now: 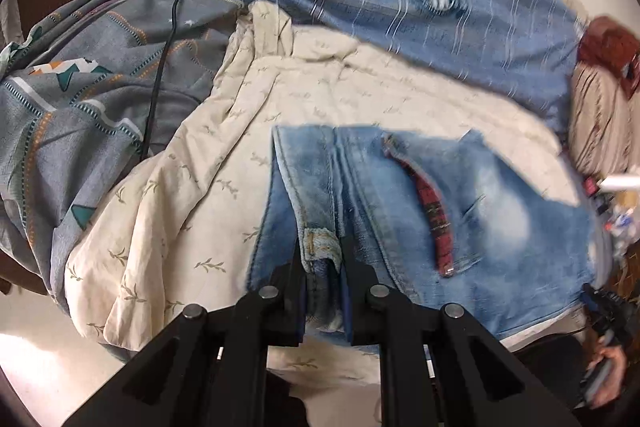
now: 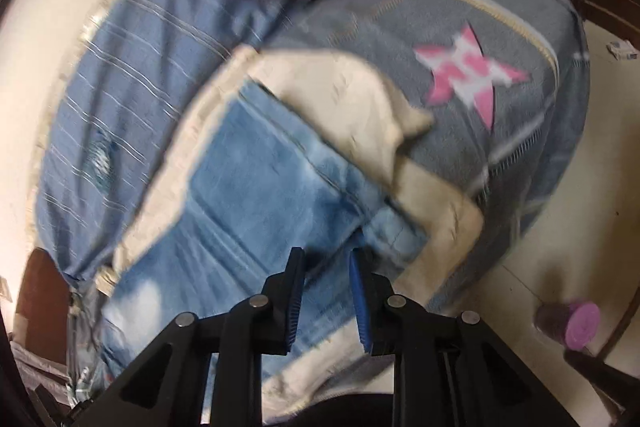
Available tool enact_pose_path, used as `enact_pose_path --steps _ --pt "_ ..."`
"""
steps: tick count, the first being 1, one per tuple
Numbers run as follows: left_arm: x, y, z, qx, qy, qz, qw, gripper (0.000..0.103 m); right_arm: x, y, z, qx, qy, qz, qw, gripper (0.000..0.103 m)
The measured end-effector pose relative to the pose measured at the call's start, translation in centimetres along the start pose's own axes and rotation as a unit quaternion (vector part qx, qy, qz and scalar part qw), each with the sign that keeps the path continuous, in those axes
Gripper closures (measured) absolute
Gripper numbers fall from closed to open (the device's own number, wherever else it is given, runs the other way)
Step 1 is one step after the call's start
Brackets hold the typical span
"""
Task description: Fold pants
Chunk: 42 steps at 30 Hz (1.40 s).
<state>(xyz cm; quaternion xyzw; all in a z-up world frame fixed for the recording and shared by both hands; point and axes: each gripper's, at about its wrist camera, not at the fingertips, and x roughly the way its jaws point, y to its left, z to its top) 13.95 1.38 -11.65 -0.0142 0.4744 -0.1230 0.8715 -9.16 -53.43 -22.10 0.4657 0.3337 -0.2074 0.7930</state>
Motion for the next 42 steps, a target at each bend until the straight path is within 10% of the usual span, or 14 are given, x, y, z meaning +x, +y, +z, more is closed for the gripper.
enact_pose_path --steps 6,14,23,34,42 --pt "2.2 0.4 -0.7 -0.007 0.041 0.030 0.9987 0.079 0.2 -0.6 0.3 0.031 0.033 -0.001 0.999 0.077" --pt "-2.5 2.1 2.4 -0.017 -0.008 0.120 0.9926 0.061 -4.1 -2.2 2.8 0.054 0.013 -0.028 0.998 0.076" --pt "-3.4 -7.9 3.4 0.074 -0.087 0.053 0.9920 0.033 -6.8 0.8 4.1 -0.002 -0.018 -0.042 0.999 0.075" --pt "5.2 -9.1 0.0 0.122 0.014 0.094 0.9880 0.031 -1.1 11.3 0.6 -0.169 0.014 -0.019 0.985 0.075" --pt "5.6 -9.0 -0.5 0.112 0.030 0.112 0.9869 0.022 4.5 10.9 -2.0 -0.208 0.077 -0.018 0.975 0.075"
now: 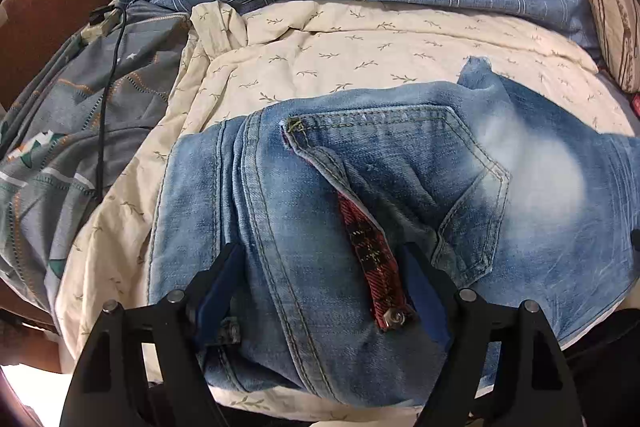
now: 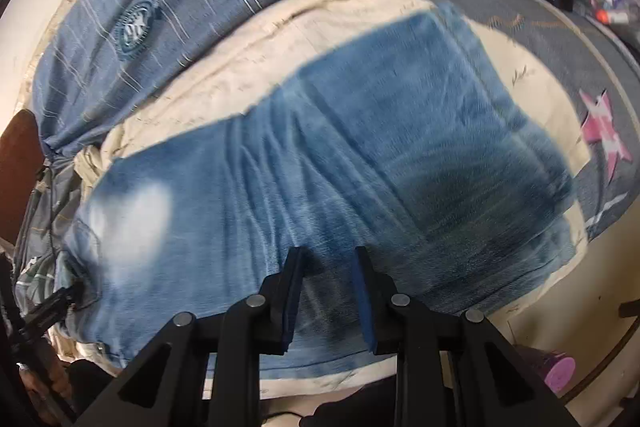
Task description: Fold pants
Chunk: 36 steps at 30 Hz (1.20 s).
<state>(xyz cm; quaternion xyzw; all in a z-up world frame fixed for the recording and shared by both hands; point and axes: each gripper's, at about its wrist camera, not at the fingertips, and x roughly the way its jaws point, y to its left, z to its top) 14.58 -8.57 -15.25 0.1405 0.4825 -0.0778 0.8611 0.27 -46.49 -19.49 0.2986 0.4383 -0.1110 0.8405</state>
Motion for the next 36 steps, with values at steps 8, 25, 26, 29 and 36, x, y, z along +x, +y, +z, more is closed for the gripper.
enact_pose_path --steps 8,25,26,29,36 --pt "-0.6 0.8 -0.2 -0.019 0.013 -0.024 0.9995 0.022 0.0 0.3 0.1 -0.037 0.025 -0.001 0.999 0.070" --pt "-1.8 2.8 0.6 -0.046 -0.001 -0.012 0.9989 0.022 -6.0 2.7 -0.1 -0.053 -0.038 0.041 0.997 0.069" --pt "-1.1 2.7 0.4 -0.044 0.008 -0.010 0.9989 0.022 -5.8 3.2 0.2 -0.055 -0.036 0.046 0.997 0.069" --pt "0.1 2.4 -0.3 -0.030 0.012 0.004 0.9995 0.021 -4.4 4.0 0.5 -0.054 -0.028 0.054 0.997 0.068" --pt "0.3 2.0 0.9 -0.017 0.019 0.023 0.9994 0.015 0.4 3.0 0.1 -0.065 0.018 0.028 0.997 0.067"
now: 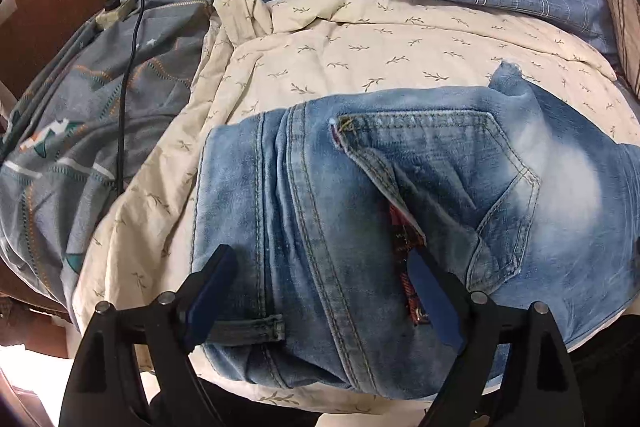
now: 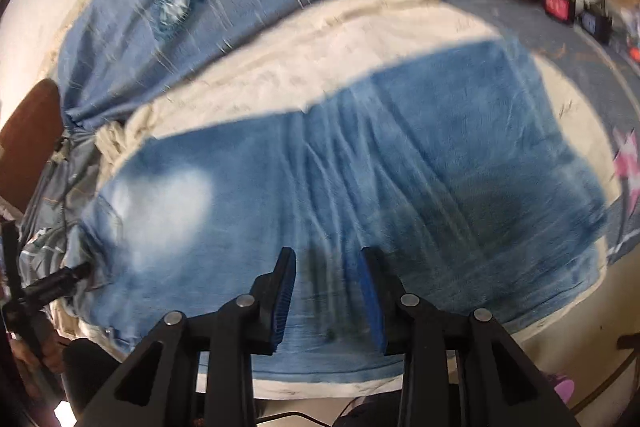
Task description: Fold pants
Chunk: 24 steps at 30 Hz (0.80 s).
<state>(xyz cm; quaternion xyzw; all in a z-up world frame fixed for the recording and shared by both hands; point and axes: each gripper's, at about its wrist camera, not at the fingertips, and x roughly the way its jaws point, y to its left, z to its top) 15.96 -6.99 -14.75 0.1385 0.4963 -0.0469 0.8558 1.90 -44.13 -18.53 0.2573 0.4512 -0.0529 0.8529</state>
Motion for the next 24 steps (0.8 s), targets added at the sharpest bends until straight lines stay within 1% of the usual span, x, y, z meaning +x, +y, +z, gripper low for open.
enact_pose_path --steps 2,3,4,5,7,8,11,15,20,21,24 --pt "-0.4 -0.5 0.3 0.012 -0.009 0.006 0.9999 0.015 0.7 -0.4 -0.3 -0.007 -0.004 0.009 1.000 0.067" --pt "-0.7 -0.7 0.4 0.017 -0.014 0.007 0.9997 0.015 0.7 -0.2 -0.3 -0.016 -0.006 0.006 1.000 0.066" --pt "-1.0 -0.9 0.5 0.020 -0.019 0.006 0.9996 0.015 0.7 0.1 -0.4 -0.027 -0.004 0.002 1.000 0.062" --pt "-1.2 -1.0 0.6 0.022 -0.022 0.004 0.9995 0.015 0.7 0.4 -0.5 -0.038 -0.002 0.004 0.999 0.051" --pt "-1.8 -1.3 0.6 0.020 -0.030 -0.005 0.9993 0.015 0.6 1.1 -1.1 -0.055 0.001 0.009 0.998 0.045" --pt "-2.2 -1.4 0.5 0.020 -0.036 -0.009 0.9991 0.015 0.5 1.3 -1.4 -0.057 0.001 0.004 0.998 0.044" --pt "-3.5 -1.5 0.0 0.022 -0.056 -0.021 0.9980 0.015 -0.2 1.5 -2.4 -0.055 0.005 0.009 0.998 0.044" --pt "-4.8 -1.1 -0.2 0.013 -0.066 -0.039 0.9970 0.015 -2.3 1.3 -2.8 -0.035 -0.002 0.012 0.999 0.044" --pt "-6.7 -0.7 -0.5 0.002 -0.081 -0.065 0.9946 0.015 -6.0 2.3 -1.9 -0.040 -0.034 0.010 0.999 0.044" --pt "-6.9 -0.7 -0.5 0.002 -0.083 -0.068 0.9942 0.015 -6.5 2.5 -1.7 -0.036 -0.051 0.001 0.998 0.043" --pt "-7.1 -0.8 -0.6 0.005 -0.085 -0.078 0.9933 0.015 -7.3 3.1 -1.0 -0.032 -0.062 0.002 0.998 0.042"
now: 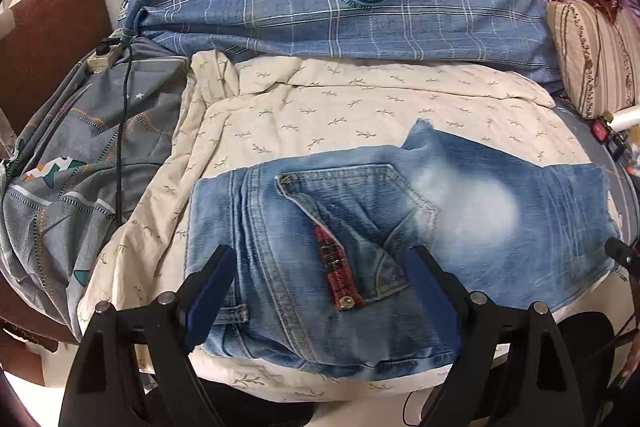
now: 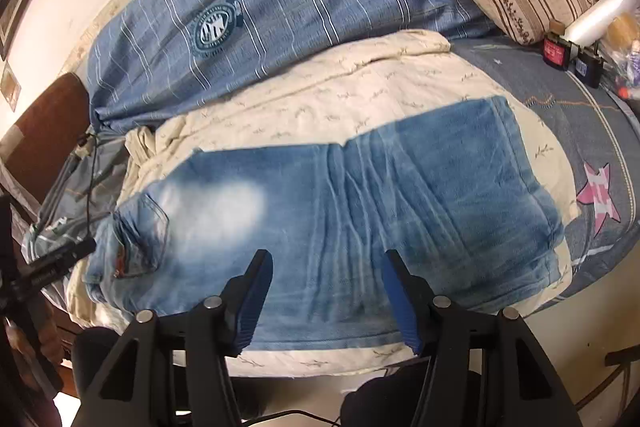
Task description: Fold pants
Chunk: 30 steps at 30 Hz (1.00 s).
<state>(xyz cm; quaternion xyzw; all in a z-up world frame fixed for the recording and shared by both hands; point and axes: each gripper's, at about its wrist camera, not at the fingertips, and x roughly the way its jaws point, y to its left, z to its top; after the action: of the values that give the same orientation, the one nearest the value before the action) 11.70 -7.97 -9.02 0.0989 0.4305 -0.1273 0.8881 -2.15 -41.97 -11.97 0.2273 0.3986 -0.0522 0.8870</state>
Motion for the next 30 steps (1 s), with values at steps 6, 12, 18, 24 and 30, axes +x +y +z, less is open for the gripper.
enact_pose_path --steps 6,12,18,24,30 --pt "0.6 0.4 0.0 -0.003 0.001 -0.012 0.9999 0.015 1.2 0.3 0.8 0.011 0.002 -0.003 1.000 0.042" --pt "1.6 1.6 1.0 -0.016 -0.011 -0.011 0.9998 0.015 3.6 -0.7 1.5 0.045 -0.014 0.015 0.999 0.042" --pt "2.8 2.6 2.9 -0.024 -0.017 -0.009 0.9995 0.015 5.4 -3.3 3.6 0.057 -0.025 0.042 0.997 0.042" --pt "4.6 0.7 4.0 -0.004 -0.008 -0.019 0.9998 0.015 6.0 -8.0 8.0 0.091 -0.044 0.044 0.994 0.042" --pt "5.7 -3.4 5.2 0.043 -0.018 -0.050 0.9976 0.015 7.3 -12.0 13.2 0.123 -0.055 0.010 0.991 0.042"
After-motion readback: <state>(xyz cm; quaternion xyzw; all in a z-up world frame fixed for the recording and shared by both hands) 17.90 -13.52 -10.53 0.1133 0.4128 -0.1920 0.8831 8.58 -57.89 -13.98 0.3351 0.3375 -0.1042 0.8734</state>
